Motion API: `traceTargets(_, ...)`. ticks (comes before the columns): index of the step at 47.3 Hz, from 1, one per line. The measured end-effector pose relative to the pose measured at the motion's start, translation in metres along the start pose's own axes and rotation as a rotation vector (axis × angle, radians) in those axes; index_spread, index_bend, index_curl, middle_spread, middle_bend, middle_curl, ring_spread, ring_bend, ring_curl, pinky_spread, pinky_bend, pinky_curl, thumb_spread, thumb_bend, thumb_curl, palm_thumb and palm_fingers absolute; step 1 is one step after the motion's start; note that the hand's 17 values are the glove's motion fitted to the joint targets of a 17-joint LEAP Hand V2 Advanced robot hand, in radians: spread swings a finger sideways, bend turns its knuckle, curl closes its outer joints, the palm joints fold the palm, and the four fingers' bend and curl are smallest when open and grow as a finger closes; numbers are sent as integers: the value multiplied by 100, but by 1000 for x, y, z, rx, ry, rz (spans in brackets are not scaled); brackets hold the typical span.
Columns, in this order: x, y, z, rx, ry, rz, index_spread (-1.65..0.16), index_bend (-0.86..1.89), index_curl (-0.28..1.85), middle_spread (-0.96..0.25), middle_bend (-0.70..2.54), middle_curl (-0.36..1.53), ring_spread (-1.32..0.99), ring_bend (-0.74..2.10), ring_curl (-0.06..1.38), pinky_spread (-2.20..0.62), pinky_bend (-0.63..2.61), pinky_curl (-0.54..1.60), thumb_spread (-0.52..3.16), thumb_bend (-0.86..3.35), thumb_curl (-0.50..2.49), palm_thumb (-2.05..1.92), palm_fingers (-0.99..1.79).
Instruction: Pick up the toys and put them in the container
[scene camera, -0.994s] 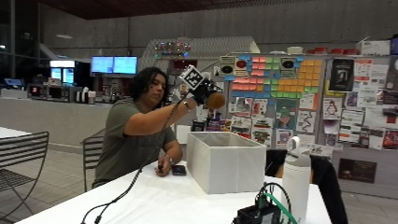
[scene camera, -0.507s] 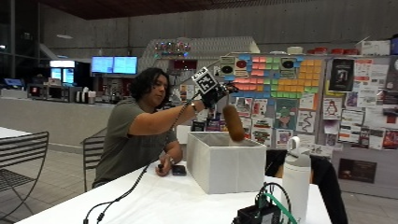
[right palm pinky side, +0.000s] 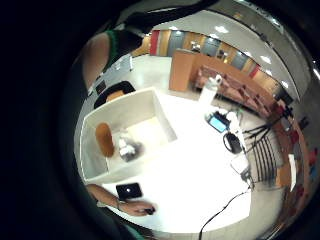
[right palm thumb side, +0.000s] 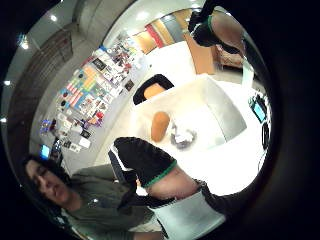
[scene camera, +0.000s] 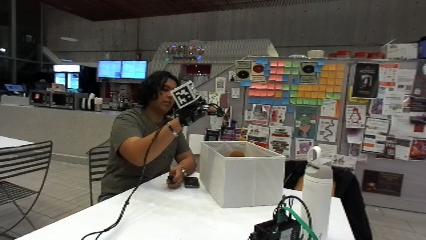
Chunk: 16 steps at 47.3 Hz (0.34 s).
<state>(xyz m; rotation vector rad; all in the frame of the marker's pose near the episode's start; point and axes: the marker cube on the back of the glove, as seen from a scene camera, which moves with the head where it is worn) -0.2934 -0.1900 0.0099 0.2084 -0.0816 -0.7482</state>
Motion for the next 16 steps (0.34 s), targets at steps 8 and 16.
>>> traceTargets(8,22,68,2,-5,-51,275,-39,49,50,-18,74,40,-31,89,32,-2,51,38,95,-10,21,-13,15)
traceTargets(16,61,110,16,0,-60,412,-40,45,49,-19,71,39,-30,88,31,-1,52,38,100,-7,21,-9,20)
